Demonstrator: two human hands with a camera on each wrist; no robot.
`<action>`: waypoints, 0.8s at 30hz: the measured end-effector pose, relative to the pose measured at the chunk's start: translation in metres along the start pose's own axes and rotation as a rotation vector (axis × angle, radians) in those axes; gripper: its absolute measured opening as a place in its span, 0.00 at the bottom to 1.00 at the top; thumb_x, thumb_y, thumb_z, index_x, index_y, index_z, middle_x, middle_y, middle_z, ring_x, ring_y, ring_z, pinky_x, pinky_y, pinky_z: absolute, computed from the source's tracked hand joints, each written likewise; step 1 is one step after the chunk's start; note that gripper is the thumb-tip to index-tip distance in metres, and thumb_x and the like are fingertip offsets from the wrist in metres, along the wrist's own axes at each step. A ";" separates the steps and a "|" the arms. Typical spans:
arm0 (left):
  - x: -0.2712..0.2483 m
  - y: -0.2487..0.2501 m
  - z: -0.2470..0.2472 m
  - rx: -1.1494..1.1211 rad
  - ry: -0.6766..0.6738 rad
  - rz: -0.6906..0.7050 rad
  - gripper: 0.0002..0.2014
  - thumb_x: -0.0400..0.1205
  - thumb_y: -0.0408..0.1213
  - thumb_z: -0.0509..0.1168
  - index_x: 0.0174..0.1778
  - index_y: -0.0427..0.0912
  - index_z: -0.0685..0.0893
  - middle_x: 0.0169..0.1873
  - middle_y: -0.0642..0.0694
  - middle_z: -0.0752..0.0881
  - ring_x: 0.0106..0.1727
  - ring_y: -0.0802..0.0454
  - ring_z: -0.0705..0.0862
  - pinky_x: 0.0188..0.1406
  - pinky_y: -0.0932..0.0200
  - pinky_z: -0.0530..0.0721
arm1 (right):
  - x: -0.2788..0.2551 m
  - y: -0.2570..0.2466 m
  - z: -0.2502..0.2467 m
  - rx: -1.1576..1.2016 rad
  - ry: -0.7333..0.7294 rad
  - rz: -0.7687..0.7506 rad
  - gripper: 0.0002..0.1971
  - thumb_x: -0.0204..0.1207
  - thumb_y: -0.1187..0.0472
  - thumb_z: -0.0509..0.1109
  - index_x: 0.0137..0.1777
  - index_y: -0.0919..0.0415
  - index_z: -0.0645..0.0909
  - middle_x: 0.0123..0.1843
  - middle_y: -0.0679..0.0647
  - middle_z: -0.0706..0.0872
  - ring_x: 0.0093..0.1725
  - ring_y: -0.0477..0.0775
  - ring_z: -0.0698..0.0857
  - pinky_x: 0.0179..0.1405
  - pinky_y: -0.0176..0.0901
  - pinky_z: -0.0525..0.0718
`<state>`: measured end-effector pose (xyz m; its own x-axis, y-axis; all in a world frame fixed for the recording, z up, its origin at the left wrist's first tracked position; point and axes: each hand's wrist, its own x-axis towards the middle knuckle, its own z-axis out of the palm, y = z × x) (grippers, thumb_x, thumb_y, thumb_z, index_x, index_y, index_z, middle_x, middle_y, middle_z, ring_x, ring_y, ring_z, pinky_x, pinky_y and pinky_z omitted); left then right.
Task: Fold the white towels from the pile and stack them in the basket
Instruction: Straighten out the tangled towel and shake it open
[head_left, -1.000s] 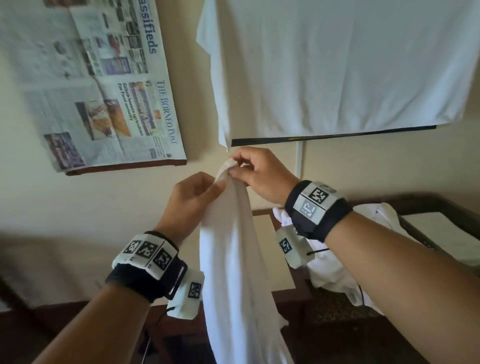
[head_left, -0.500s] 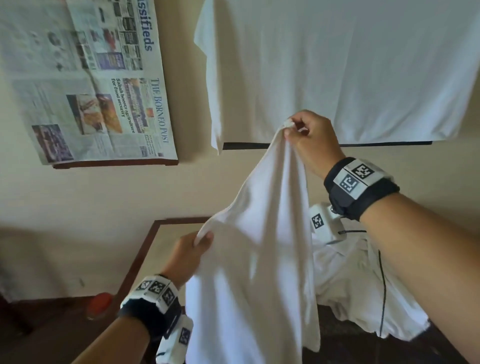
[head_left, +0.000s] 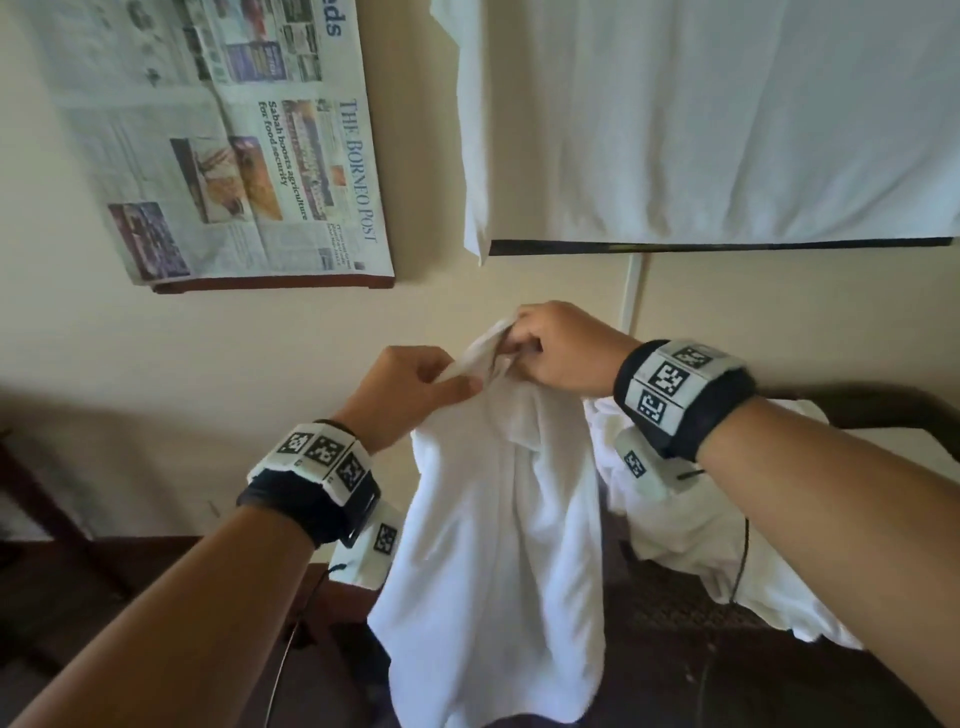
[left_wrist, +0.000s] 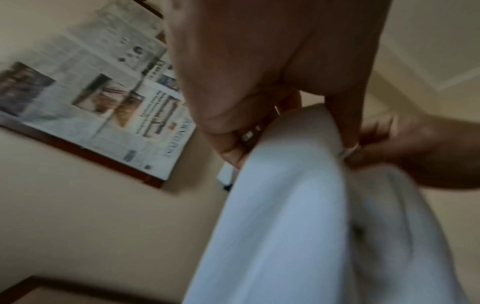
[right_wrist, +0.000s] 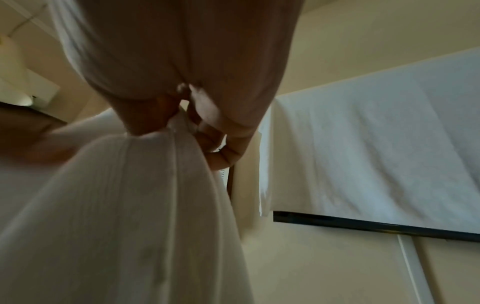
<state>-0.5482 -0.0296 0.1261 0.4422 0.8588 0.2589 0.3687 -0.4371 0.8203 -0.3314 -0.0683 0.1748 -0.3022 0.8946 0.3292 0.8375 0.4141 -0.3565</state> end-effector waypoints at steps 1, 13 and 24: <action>-0.008 -0.018 -0.007 0.020 -0.028 -0.042 0.21 0.74 0.53 0.79 0.30 0.41 0.82 0.26 0.52 0.77 0.31 0.55 0.73 0.34 0.57 0.71 | 0.008 -0.006 0.000 -0.024 0.031 -0.004 0.03 0.72 0.67 0.75 0.43 0.68 0.88 0.42 0.52 0.82 0.44 0.52 0.80 0.48 0.42 0.75; -0.091 -0.159 -0.090 0.068 0.018 -0.210 0.16 0.82 0.38 0.73 0.27 0.55 0.84 0.21 0.57 0.78 0.24 0.62 0.73 0.30 0.66 0.71 | 0.064 -0.027 0.008 0.044 0.335 0.252 0.17 0.73 0.70 0.75 0.26 0.55 0.78 0.27 0.51 0.79 0.28 0.43 0.75 0.30 0.26 0.73; -0.067 -0.119 -0.066 -0.278 -0.006 -0.137 0.22 0.79 0.55 0.74 0.43 0.39 0.78 0.40 0.43 0.90 0.36 0.54 0.88 0.35 0.61 0.85 | 0.096 -0.089 0.034 -0.039 0.279 0.162 0.04 0.73 0.71 0.70 0.41 0.69 0.87 0.40 0.61 0.89 0.41 0.56 0.85 0.40 0.39 0.79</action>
<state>-0.6753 -0.0171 0.0447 0.4086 0.9028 0.1345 0.1880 -0.2274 0.9555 -0.4508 -0.0135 0.2085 -0.0322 0.8657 0.4996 0.8829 0.2589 -0.3918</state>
